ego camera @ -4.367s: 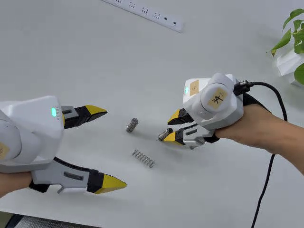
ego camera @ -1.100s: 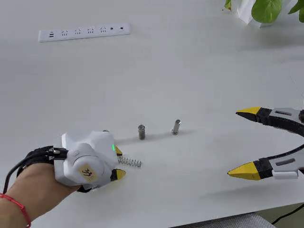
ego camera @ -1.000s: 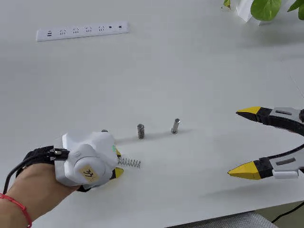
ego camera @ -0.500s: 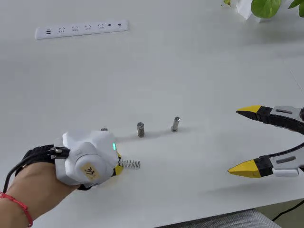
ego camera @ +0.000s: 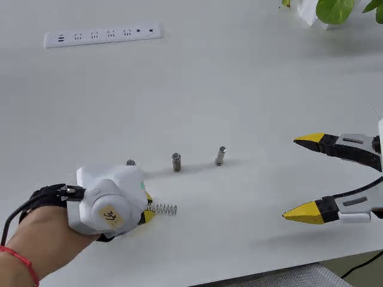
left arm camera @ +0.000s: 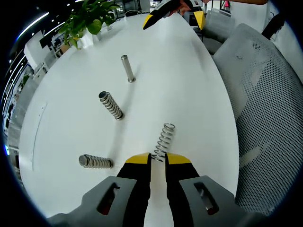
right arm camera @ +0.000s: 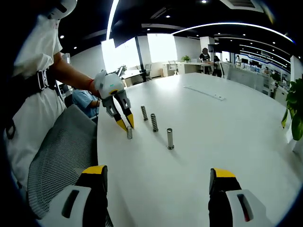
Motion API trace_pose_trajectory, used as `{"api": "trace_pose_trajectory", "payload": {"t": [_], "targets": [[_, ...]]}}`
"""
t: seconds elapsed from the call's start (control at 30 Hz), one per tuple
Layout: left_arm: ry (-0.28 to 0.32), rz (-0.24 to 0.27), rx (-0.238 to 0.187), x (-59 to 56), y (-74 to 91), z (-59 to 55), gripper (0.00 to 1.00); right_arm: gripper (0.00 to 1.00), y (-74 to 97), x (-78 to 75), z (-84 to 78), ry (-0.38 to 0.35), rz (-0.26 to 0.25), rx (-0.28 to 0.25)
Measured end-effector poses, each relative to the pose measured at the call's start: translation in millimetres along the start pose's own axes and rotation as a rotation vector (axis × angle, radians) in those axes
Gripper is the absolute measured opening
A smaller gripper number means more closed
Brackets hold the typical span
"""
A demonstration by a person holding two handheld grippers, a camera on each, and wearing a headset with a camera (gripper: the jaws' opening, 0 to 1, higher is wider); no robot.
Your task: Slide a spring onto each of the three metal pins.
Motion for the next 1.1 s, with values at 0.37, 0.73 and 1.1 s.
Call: {"api": "trace_pose_trajectory", "payload": {"t": [0.37, 0.73, 1.1], "targets": [[-0.011, -0.005, -0.005, -5.6, 0.7, -1.9, 0.08, 0.87, -3.9, 1.0, 7.0, 0.013, 0.001, 0.006], [-0.066, -0.03, -0.006, -7.4, 1.4, -2.4, 0.08, 0.86, -5.4, 2.1, 8.6, 0.009, -0.003, 0.006], [-0.091, -0.062, -0.007, -12.1, 3.8, -3.6, 0.09, 0.86, -6.4, 3.1, 7.4, 0.001, -0.003, 0.007]]}}
Point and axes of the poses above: the centre of the closed fingertips' face, and the gripper's own axes: y roughly backward along the fingers, x roughly to its left, z roughly out of its top, the point moved 1 cm from there along y, roughly backward along the fingers, and after that the axes turned 14 degrees about z, right-handed, at the moved point
